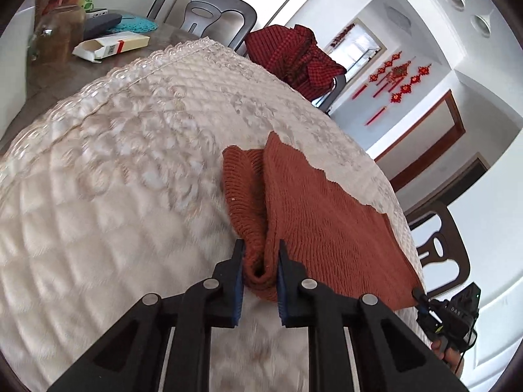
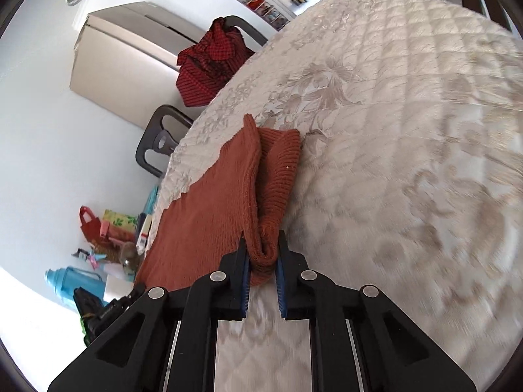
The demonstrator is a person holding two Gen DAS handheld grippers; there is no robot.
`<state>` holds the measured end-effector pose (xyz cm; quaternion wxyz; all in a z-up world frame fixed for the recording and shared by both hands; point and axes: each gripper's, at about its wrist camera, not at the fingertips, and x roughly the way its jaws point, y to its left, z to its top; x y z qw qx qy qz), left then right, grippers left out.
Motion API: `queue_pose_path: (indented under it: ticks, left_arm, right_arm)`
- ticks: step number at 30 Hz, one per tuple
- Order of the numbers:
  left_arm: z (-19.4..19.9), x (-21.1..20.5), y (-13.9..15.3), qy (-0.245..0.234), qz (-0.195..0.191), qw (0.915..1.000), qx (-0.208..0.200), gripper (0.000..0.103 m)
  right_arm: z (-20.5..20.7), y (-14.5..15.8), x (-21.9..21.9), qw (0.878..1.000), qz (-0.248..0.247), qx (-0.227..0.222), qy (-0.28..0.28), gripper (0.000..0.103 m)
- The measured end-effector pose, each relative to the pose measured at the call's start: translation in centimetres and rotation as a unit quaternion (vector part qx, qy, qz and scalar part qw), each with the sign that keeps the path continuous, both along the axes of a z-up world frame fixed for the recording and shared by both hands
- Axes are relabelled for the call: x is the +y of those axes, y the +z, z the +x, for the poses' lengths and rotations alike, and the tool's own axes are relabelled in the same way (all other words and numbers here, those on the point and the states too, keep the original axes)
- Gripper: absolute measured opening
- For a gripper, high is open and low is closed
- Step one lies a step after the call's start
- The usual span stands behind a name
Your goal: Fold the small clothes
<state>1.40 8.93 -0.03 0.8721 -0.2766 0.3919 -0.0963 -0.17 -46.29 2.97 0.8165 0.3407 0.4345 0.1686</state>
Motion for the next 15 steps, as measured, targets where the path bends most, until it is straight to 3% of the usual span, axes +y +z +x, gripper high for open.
queue_pose_path:
  ticks: [8,15]
  left_arm:
    - [-3.4,-0.2,-1.3,-0.015,0.004,0.9997,0.018,0.018]
    - [-3.2,-0.4,-1.3,-0.027,0.017,0.9994,0.013,0.020]
  right_arm:
    - [-4.0,-0.9,-0.8,0.999,-0.022,0.032,0.003,0.013]
    - [-4.3,-0.7,-0.6,0.999,-0.042,0.016,0.016,0.015]
